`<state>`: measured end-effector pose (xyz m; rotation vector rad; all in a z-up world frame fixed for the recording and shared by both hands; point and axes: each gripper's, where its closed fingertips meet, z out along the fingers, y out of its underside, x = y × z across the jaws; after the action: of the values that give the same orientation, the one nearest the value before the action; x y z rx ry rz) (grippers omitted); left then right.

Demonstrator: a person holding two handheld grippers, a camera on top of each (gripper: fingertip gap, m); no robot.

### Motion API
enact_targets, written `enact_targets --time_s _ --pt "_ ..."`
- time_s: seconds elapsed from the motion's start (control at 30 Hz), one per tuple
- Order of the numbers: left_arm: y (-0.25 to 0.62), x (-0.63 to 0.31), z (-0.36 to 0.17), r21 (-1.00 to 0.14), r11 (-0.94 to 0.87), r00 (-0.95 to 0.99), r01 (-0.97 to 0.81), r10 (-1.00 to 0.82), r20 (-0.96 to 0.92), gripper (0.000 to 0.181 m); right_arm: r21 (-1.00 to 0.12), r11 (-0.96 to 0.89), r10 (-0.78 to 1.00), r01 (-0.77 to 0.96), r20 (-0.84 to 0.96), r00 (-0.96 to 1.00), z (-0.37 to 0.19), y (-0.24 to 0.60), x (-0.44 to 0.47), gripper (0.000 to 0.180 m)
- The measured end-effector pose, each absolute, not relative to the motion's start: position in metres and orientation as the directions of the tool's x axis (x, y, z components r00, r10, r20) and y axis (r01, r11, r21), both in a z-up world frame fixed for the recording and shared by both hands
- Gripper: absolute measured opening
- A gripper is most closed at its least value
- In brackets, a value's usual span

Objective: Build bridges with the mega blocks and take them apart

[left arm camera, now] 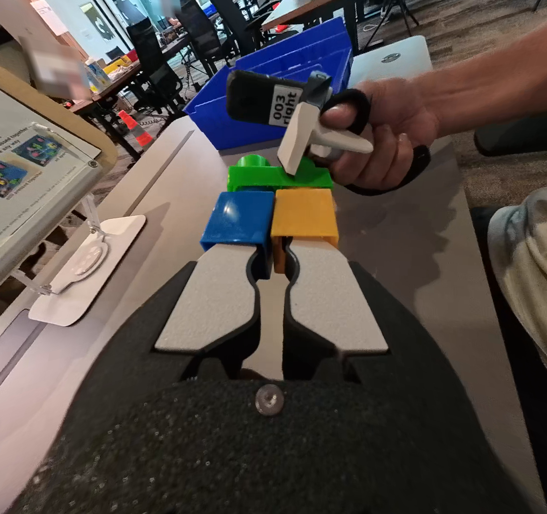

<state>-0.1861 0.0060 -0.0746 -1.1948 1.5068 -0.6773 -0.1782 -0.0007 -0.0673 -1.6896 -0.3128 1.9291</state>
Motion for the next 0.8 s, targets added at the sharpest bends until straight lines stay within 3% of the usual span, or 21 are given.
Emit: enact_targets --time_s 0.3,0.63,0.8 --pt "0.012 -0.181 -0.08 -0.859 0.377 0.138 -0.346 -0.886 -0.444 0.009 -0.44 -0.818 0.495 -0.371 -0.866 -0.063 -0.072 0.009 -0.173 0.034" --pt "0.022 -0.186 -0.07 -0.883 0.36 0.236 -0.3 -0.869 -0.435 0.009 -0.521 -0.765 0.554 -0.379 -0.832 0.026 -0.064 0.01 -0.166 0.046" --pt "0.022 -0.184 -0.07 -0.886 0.358 0.253 -0.296 -0.865 -0.434 0.009 -0.559 -0.734 0.58 -0.384 -0.811 0.073 -0.064 0.012 -0.17 0.034"
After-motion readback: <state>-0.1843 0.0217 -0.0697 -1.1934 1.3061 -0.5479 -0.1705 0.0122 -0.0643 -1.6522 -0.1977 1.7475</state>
